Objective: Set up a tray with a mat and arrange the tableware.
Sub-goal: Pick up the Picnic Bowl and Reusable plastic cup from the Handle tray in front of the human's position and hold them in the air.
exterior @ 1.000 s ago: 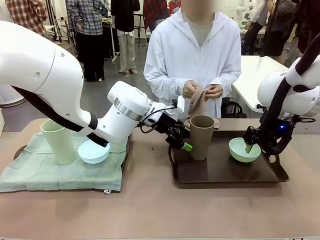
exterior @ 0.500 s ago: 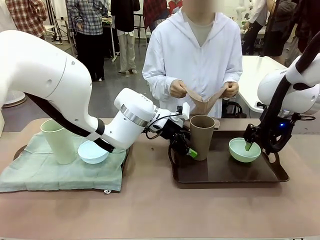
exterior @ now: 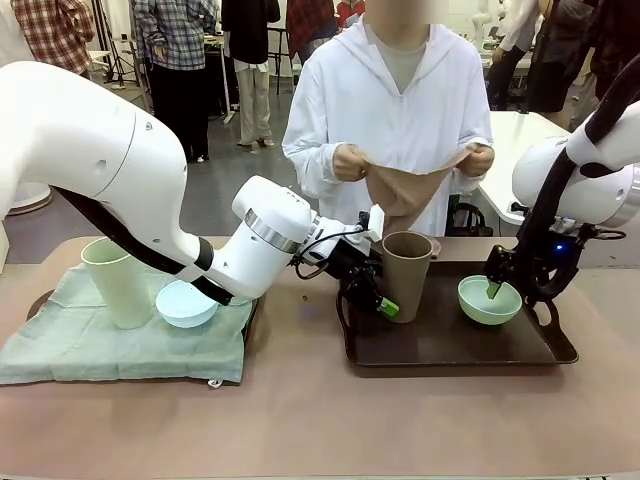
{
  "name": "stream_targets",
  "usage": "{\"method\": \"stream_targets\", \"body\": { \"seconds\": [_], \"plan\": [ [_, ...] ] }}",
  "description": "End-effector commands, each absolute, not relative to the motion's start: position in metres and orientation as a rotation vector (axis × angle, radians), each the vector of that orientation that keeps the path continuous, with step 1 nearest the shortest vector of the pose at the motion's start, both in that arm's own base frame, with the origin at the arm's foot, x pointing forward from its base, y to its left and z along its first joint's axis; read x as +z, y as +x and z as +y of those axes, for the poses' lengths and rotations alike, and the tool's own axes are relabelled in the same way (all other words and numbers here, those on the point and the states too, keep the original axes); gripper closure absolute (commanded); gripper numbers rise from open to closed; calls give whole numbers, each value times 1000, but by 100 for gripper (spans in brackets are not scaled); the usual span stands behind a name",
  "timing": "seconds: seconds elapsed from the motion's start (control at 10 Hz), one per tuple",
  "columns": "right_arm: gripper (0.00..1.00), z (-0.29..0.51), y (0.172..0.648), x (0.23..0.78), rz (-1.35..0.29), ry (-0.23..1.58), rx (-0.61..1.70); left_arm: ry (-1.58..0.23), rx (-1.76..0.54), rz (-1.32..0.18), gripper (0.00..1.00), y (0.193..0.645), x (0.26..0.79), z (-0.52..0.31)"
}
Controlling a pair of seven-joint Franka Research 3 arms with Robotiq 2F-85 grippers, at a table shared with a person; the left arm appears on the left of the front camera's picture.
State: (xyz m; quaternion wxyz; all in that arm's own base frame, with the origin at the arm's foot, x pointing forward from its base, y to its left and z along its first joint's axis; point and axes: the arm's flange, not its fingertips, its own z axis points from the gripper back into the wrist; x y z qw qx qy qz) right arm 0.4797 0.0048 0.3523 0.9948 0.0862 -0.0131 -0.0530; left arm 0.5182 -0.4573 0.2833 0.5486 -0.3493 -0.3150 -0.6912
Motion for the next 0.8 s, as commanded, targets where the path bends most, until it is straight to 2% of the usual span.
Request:
{"method": "stream_targets", "body": {
  "seconds": [0.0,0.7],
  "plan": [
    [18,8,487,349,-42,198,-106,-856,-1661,-809,0,515,279,-457],
    [18,4,490,346,-28,208,-105,-845,-1593,-827,0,524,268,-476]
  ]
}}
